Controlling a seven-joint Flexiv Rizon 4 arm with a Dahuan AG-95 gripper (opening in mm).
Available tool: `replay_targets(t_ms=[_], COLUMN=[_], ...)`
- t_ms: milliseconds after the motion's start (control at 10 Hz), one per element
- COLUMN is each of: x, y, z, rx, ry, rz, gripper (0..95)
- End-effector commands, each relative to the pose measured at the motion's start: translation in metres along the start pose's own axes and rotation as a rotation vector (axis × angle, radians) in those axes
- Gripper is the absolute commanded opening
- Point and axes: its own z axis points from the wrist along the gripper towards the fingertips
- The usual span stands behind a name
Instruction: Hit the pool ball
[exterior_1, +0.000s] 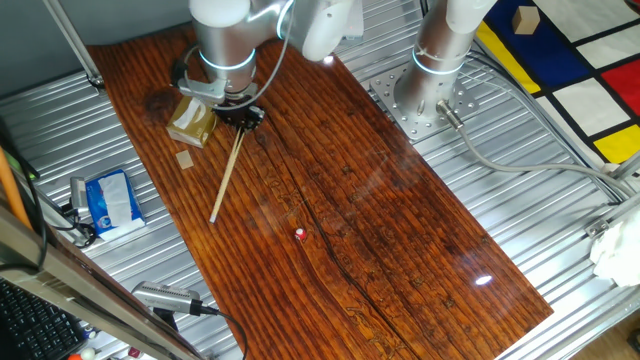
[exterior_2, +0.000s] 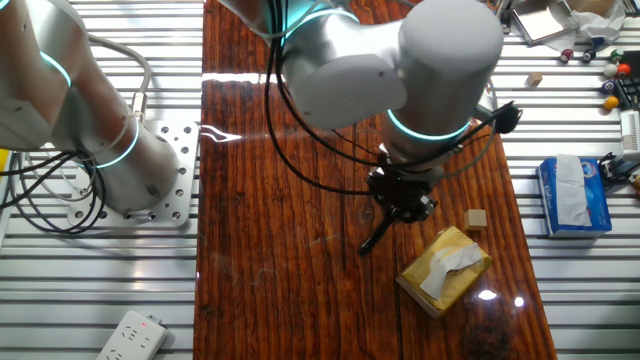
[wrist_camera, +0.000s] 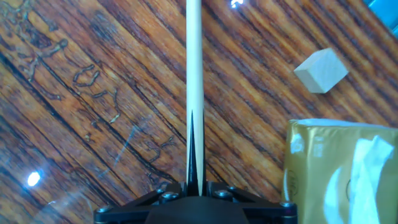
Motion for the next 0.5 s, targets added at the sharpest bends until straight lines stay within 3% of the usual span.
replay_targets(t_ms=[100, 500], x=[-0.0013, -0.0008], y=[-0.0053, -0.0102], z=[-0.0048, -0.0097], rx=[-0.009, -0.034], ry=[0.015, 0.034], rz=[-0.062, -0.198], gripper=[0.0, 0.0])
